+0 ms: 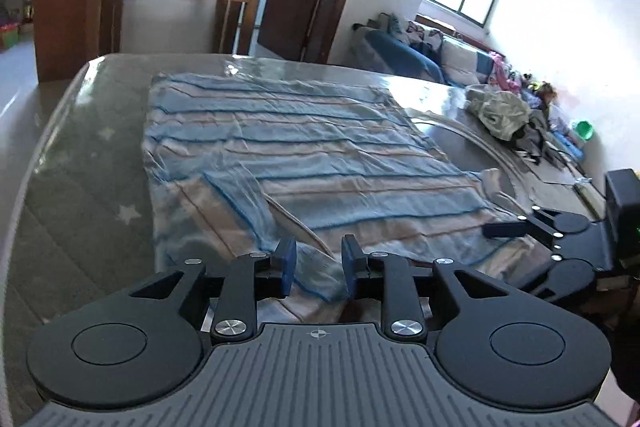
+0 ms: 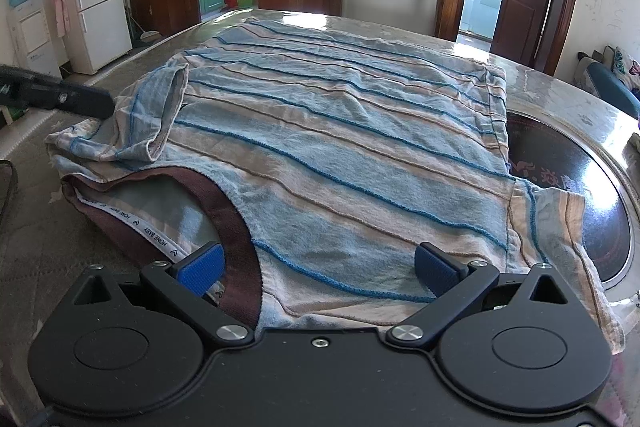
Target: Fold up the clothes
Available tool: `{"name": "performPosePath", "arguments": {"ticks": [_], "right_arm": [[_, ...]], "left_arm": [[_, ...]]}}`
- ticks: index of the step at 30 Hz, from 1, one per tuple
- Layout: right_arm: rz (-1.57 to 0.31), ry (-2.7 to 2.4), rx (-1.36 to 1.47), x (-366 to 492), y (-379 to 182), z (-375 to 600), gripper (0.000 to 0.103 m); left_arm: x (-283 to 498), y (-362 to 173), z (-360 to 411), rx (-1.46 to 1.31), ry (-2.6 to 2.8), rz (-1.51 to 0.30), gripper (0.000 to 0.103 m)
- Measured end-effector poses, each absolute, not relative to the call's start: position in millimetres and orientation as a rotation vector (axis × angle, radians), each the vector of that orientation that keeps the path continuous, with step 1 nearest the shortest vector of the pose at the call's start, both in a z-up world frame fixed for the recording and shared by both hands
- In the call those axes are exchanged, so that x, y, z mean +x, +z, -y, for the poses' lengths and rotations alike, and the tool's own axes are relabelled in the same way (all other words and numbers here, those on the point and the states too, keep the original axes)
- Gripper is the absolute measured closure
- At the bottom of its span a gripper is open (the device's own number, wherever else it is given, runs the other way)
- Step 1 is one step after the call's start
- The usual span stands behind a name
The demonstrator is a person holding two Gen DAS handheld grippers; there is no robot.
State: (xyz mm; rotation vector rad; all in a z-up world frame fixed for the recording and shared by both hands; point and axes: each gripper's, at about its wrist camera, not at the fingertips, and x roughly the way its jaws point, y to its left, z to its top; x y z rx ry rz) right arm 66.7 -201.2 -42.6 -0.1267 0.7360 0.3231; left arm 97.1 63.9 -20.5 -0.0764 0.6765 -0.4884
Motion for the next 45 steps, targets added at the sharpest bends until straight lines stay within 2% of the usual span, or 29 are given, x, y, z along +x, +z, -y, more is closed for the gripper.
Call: {"name": "performPosePath", "arguments": {"ticks": [5, 8, 17, 25, 31, 36, 45], "right_arm": [[-0.736, 0.321, -0.126, 66.3, -42.5, 200.4, 0.000], [-0.735, 0.320, -0.124, 66.0, -42.5, 200.3, 0.000], [-0.737, 0.318, -0.123, 65.9, -42.5, 199.7, 0.000], [-0.735, 0.317, -0.121, 64.5, -42.2, 199.9, 0.000], [-0.732, 0.317, -0.119, 64.4, -42.8, 200.0, 0.000], [-0.730, 0.315, -0.118, 63.9, -43.1, 199.7, 0.000], [-0.730, 0.319, -0.117, 63.1, -43.0, 199.8, 0.000]], "left_arm": [[132.5, -29.7, -73.6, -0.127, -0.389, -0.706, 0.078], [147.6, -35.7, -76.2, -0.145, -0.354, -0.713, 0.083], [171.7, -54.1, -69.7, -0.149, -0.322, -0.739, 0.083], [136.9, -42.0, -62.3, -0.067, -0.358, -0.673, 0.083], [114.9, -48.1, -58.9, -0.016, -0.394, -0.689, 0.083], [110.6, -56.1, -50.4, -0.010, -0.401, -0.699, 0.078], [84.4, -42.2, -64.5, -0.005, -0.426, -0.655, 0.077]]}}
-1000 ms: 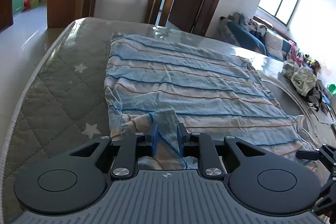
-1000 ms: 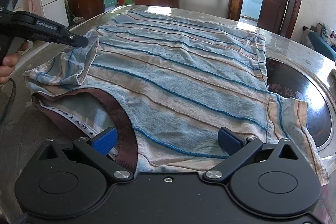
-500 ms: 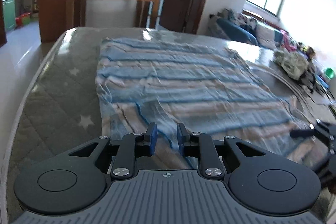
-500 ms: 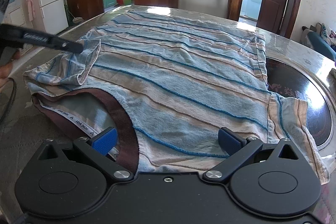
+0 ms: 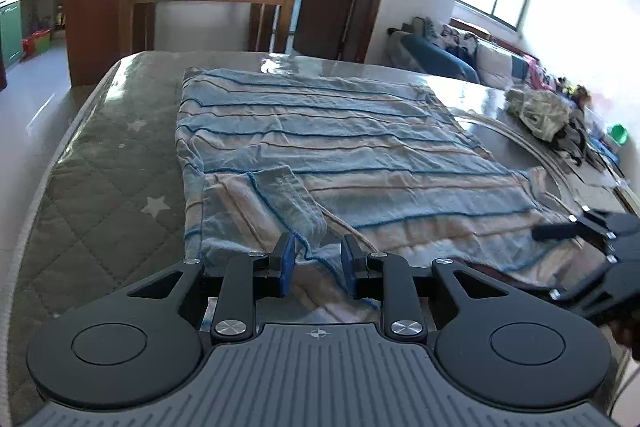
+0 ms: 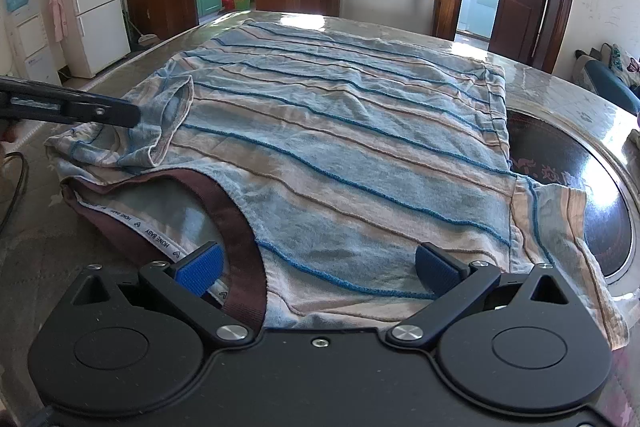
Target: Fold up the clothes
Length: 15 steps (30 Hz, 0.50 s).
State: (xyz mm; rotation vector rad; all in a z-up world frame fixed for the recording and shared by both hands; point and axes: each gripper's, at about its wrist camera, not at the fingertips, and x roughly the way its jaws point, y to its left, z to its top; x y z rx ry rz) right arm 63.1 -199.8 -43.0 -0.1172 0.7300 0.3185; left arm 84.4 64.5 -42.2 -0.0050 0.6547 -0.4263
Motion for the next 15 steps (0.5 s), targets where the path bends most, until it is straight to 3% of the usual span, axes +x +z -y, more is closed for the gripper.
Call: {"name": "performPosePath", "arguments": {"ticks": [15], "right_arm": [[-0.731, 0.319, -0.115, 63.7, -44.0, 201.0, 0.000]], "left_arm": [[50.1, -45.3, -83.4, 0.184, -0.397, -0.653, 0.077]]}}
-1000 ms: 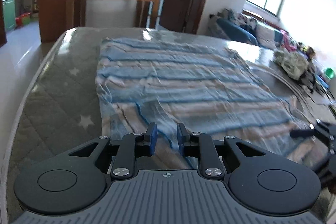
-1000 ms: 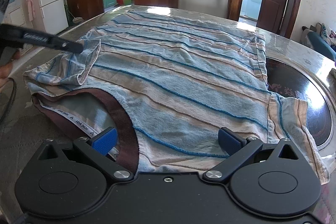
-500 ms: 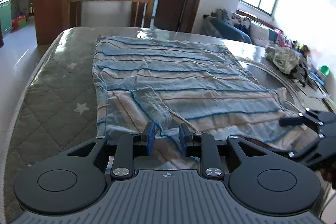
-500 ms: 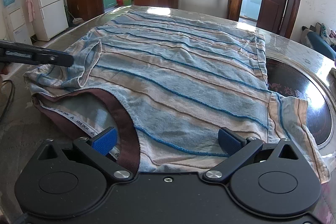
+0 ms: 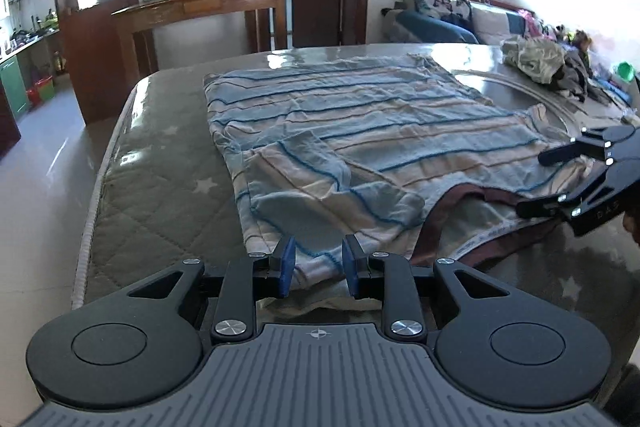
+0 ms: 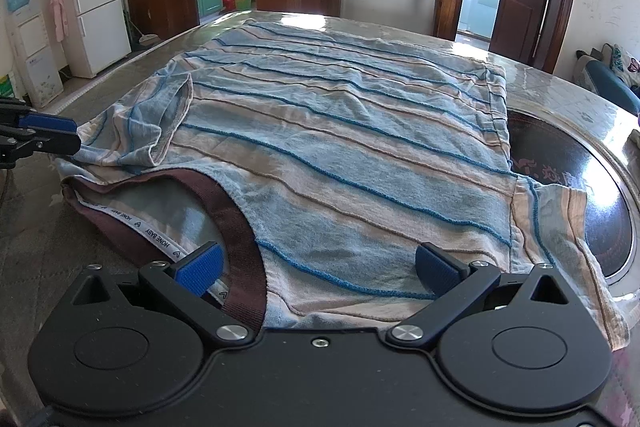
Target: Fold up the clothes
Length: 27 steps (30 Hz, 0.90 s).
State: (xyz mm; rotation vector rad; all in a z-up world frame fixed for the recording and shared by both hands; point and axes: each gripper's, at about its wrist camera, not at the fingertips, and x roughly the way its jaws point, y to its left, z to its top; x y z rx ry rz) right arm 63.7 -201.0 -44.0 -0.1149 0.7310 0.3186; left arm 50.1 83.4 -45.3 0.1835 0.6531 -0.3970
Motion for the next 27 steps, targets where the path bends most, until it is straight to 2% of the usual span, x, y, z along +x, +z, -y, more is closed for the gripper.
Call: {"name": "performPosePath", "arguments": {"ticks": [15, 17, 18, 21, 27], "right_arm": [[-0.733, 0.321, -0.116, 65.2, -43.9, 201.0, 0.000], [-0.732, 0.321, -0.116, 64.6, -43.6, 200.1, 0.000], [-0.732, 0.320, -0.116, 64.7, -43.6, 199.9, 0.000], [-0.732, 0.320, -0.115, 65.8, -43.2, 201.1, 0.000], [-0.732, 0.321, -0.115, 66.0, -43.5, 200.6, 0.000]], "left_arm": [[44.1, -50.6, -82.0, 0.382, -0.459, -0.646, 0.076], [43.5, -51.8, -81.4, 0.395, -0.461, -0.644, 0.080], [43.5, -52.4, -81.4, 0.400, -0.455, -0.643, 0.091], [42.6, -50.8, -84.6, 0.395, -0.447, -0.634, 0.095], [36.4, -45.1, -96.8, 0.435, -0.429, -0.623, 0.095]]}}
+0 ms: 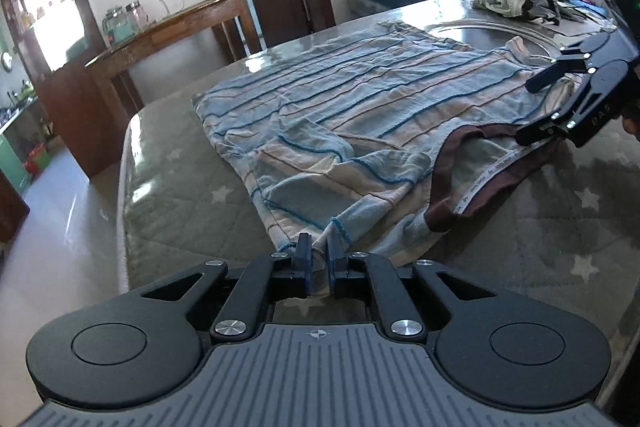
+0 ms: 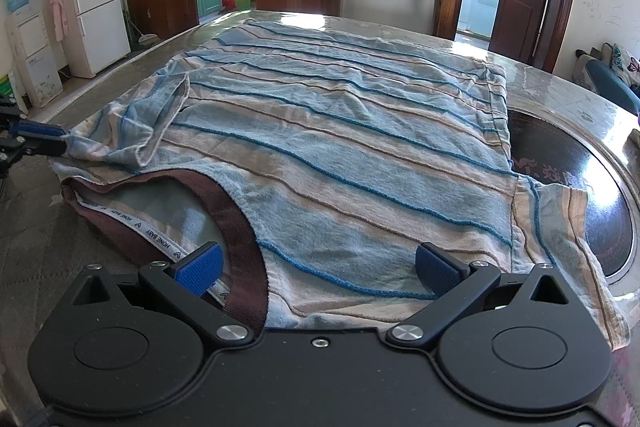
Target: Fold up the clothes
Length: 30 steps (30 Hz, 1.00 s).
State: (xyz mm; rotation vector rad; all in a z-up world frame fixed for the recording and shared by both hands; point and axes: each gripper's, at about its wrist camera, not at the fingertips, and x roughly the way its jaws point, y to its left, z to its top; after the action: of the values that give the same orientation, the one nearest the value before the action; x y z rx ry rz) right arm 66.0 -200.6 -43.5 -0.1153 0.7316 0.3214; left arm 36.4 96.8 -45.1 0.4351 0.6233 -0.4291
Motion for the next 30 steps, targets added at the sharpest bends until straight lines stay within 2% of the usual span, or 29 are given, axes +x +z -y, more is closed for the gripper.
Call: {"name": "performPosePath", "arguments": {"ticks": [6, 8, 16, 30], "right_arm": [[-0.730, 0.321, -0.115, 66.5, -43.9, 200.1, 0.000], [-0.731, 0.322, -0.116, 66.9, -43.9, 200.6, 0.000], [-0.729, 0.320, -0.114, 66.3, -43.9, 201.6, 0.000], [-0.728, 0.322, -0.117, 65.0, -44.5, 199.0, 0.000]], "left_arm": [[35.2, -47.7, -99.0, 0.441, -0.447, -0.662, 0.092], [33.9, -41.2, -100.1, 0.417, -0.467, -0.650, 0.088], [42.0, -14.0, -95.7, 0.247, -0.518, -0.615, 0.088], [87.5, -42.6, -66.6, 0.223, -0.427, -0.685, 0.089]]}}
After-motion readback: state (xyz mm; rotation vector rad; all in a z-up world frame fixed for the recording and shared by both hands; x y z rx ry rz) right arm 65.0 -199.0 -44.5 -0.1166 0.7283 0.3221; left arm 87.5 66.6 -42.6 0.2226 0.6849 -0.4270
